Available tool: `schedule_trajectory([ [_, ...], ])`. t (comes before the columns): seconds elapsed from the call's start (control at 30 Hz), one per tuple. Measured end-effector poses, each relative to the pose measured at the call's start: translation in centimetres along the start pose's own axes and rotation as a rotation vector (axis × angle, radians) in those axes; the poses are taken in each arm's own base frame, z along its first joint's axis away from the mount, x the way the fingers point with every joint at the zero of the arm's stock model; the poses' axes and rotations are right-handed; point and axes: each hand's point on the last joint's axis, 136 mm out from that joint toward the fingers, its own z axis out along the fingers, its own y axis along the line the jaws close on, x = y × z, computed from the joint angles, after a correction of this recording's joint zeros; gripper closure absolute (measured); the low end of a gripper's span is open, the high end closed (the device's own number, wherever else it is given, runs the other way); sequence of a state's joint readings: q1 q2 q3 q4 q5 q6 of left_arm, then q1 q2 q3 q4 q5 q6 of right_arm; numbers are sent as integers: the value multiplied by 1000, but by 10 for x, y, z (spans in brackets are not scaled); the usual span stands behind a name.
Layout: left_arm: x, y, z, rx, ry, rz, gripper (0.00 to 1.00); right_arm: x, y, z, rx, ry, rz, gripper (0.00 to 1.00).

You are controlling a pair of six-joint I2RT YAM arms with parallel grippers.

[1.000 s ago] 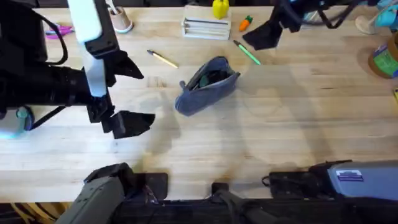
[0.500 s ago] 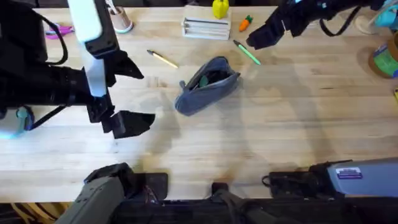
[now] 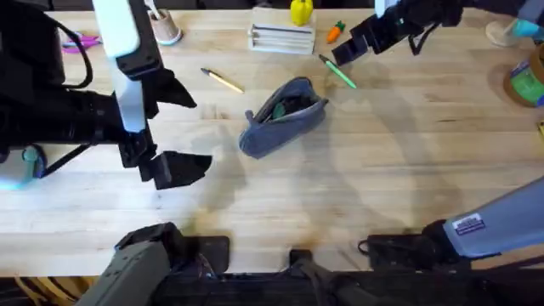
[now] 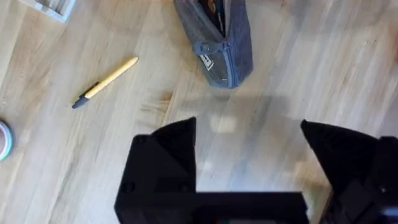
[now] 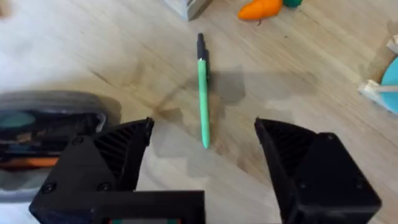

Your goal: Unzip the bag, pick up the pens from the table one at a time and place them inside, then zip the bag closed.

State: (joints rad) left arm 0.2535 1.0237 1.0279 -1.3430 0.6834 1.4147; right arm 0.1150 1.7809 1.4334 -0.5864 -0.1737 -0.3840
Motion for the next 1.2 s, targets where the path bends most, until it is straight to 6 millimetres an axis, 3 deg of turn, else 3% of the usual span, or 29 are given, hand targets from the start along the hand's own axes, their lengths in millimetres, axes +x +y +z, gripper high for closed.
schedule_trajectory([
  [0.23, 0, 0, 0, 0, 0, 0, 8, 1, -7, 19, 29, 12, 20, 4],
  [0.7, 0, 0, 0, 0, 0, 0, 7, 40, 5, 91, -16, 156, 24, 4],
  [1.0, 0, 0, 0, 0, 0, 0, 8, 39, 4, 90, -13, 156, 28, 5],
  [1.1, 0, 0, 0, 0, 0, 0, 7, 39, 4, 90, -13, 158, 27, 139],
  [1.2, 0, 0, 0, 0, 0, 0, 7, 40, 4, 91, -9, 161, 27, 450],
])
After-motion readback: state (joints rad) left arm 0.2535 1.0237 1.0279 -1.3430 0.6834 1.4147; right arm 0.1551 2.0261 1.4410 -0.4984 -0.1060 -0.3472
